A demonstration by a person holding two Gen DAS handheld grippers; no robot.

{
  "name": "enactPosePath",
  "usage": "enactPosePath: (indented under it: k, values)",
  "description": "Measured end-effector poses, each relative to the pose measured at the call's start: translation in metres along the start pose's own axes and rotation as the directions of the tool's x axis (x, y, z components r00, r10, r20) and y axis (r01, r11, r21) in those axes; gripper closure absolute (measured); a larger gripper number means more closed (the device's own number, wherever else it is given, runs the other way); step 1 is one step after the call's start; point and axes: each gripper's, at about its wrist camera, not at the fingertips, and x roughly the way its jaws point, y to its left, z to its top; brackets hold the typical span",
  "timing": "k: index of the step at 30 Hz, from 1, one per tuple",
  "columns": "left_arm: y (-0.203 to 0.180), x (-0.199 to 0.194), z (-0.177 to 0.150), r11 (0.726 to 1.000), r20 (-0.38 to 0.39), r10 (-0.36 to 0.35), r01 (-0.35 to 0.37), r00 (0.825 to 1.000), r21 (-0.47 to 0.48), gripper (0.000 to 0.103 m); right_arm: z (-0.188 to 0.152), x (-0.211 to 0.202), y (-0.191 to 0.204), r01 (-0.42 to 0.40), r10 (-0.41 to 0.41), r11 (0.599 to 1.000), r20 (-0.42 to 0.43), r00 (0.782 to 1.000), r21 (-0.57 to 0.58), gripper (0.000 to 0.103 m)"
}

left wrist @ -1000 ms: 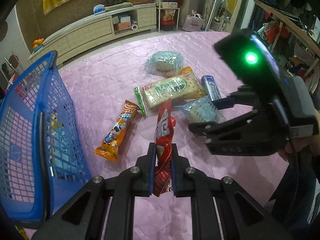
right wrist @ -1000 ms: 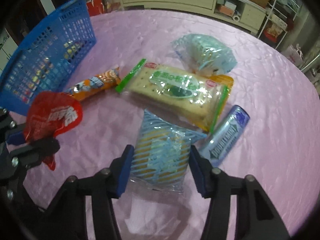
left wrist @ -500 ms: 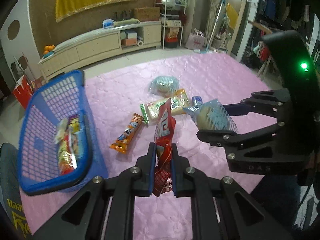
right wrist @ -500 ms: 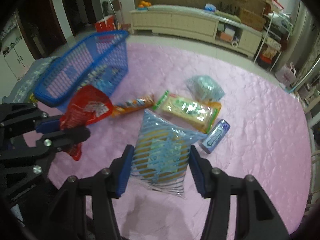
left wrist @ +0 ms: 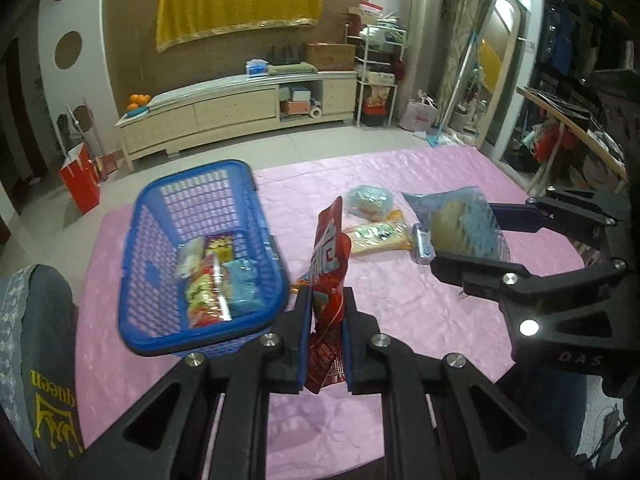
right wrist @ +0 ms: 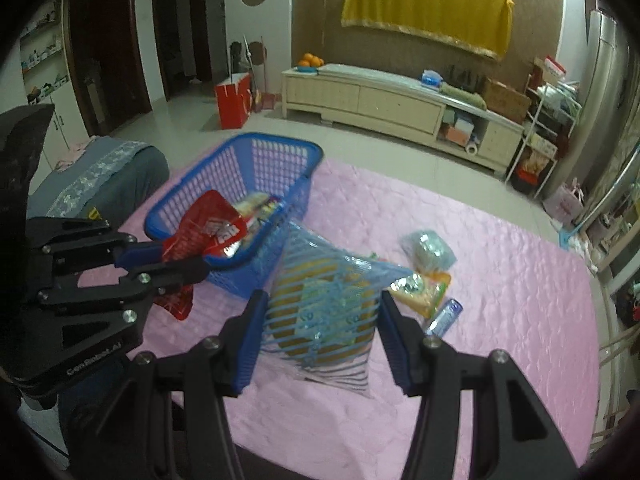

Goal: Organize snacks
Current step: 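Carry both snacks over the basket and open the left tool to drop the red packet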

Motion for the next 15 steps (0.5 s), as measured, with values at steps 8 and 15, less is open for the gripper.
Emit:
enactPosePath:
  k: [8, 15]
  values:
    - [0.039, -0.012, 0.007, 0.999, 0.007, 0.024, -0.024, 1.0, -0.034, 0.091, 0.029, 0.012, 0.035, -0.029, 0.03, 0.999, 0.011, 1.0, -0.027, 0.044]
    - [0.072, -0.004, 0.013, 0.998, -0.019, 0.053, -0.054, 0.998, -0.045, 0.091, 0.047, 0.037, 0.055, -0.056, 0.056, 0.998, -0.008, 0.998, -0.04, 0.044]
